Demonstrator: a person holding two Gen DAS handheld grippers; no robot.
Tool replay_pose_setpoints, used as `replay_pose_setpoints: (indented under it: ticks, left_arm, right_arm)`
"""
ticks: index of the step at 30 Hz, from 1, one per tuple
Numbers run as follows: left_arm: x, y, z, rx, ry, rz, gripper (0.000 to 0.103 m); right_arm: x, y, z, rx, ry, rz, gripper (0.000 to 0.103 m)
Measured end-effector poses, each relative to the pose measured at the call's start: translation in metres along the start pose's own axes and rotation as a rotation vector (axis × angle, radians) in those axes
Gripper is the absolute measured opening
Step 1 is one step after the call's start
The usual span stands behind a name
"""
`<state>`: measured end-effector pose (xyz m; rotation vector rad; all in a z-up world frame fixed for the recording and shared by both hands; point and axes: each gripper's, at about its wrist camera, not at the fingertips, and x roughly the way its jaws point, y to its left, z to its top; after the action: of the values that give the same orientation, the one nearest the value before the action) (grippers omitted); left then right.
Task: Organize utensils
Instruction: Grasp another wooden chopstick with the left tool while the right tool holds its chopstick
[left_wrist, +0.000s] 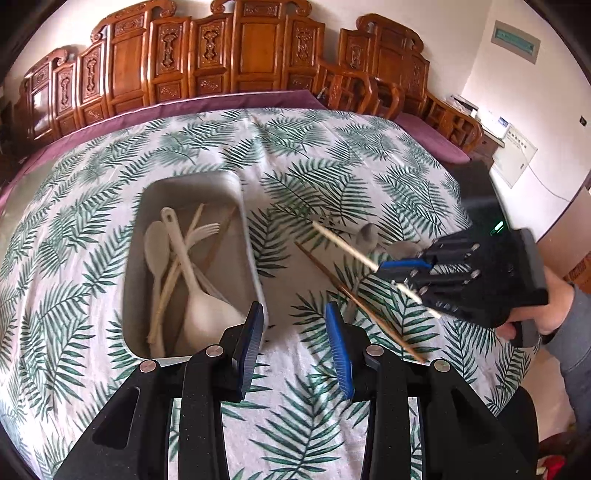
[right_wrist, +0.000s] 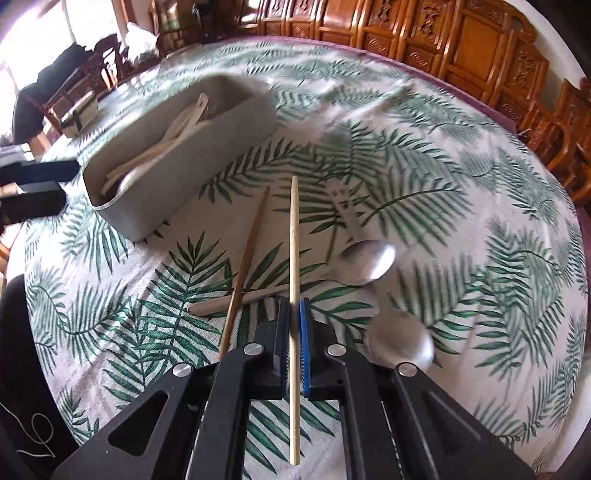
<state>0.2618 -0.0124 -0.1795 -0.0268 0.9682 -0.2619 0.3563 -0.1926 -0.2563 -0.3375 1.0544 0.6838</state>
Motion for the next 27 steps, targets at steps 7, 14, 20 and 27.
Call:
replay_pose_setpoints:
  ticks: [7, 14, 20, 27]
  left_arm:
    - [0.026, -0.034, -0.003, -0.028, 0.033, -0.027, 0.033]
    - [0.054, -0.057, -0.003, -0.044, 0.063, 0.004, 0.033]
    - [0.073, -0.064, -0.004, -0.07, 0.085, 0.036, 0.033]
    - [0.092, -0.067, -0.008, -0.106, 0.122, 0.063, 0.033]
  right_arm:
    - [-0.041, -0.019, -0.032, 0.083, -0.053, -0.038, 0.006]
    - [-0.058, -0.033, -0.068, 0.182, -0.074, -0.069, 0.006]
    - [-0.061, -0.037, -0.082, 0.207, -0.09, -0.077, 0.006]
    - [-0.073, -0.04, -0.091, 0.221, -0.119, -0.09, 0.006]
